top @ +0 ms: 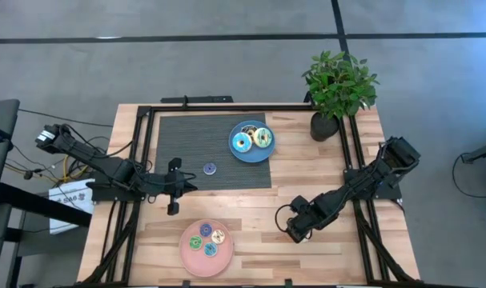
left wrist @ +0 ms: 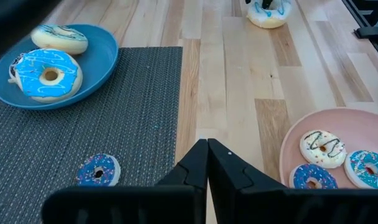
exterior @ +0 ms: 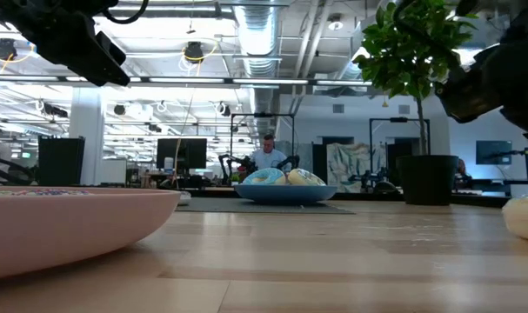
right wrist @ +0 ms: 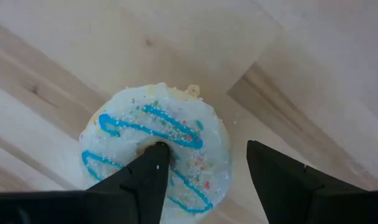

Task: Pick & Place donuts
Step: Put the large white donut on the blue plate

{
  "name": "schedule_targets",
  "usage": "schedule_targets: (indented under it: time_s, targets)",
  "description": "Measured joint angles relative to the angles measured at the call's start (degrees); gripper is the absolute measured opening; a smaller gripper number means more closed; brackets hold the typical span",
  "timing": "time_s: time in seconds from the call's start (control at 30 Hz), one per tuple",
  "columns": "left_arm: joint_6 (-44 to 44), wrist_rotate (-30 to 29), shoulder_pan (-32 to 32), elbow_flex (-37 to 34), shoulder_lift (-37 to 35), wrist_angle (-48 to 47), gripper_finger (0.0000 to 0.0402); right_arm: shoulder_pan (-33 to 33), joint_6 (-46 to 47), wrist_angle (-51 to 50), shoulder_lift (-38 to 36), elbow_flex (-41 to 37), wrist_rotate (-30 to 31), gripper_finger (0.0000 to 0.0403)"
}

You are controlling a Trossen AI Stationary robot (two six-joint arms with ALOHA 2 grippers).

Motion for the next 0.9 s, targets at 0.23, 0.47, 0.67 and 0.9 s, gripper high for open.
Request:
schedule_targets:
  time_s: [0.23, 0.47, 0.67, 0.9]
  targets:
    - [-0.43, 0.0, -0.02, 0.0, 0.0, 0.0, 0.0, 0.06, 0.02, 1.12, 0.0, -0.02, -2.88, 0.0204]
    - [-0.46, 0.0, -0.02, 0.0, 0.0, -0.02, 0.0, 0.07, 0.25, 1.43, 0.77, 0.0, -3.11, 0.0204]
    - [-0.51, -0.07, -0.02, 0.0, 0.0, -0.45, 0.0, 0.45, -0.15, 2.9, 5.06, 0.27, -6.07, 0.0204]
    - [-0.59, -0.16, -0.02, 0.0, -0.01, -0.61, 0.0, 0.8, -0.78, -0.39, 7.14, 3.66, -3.68, 0.0196]
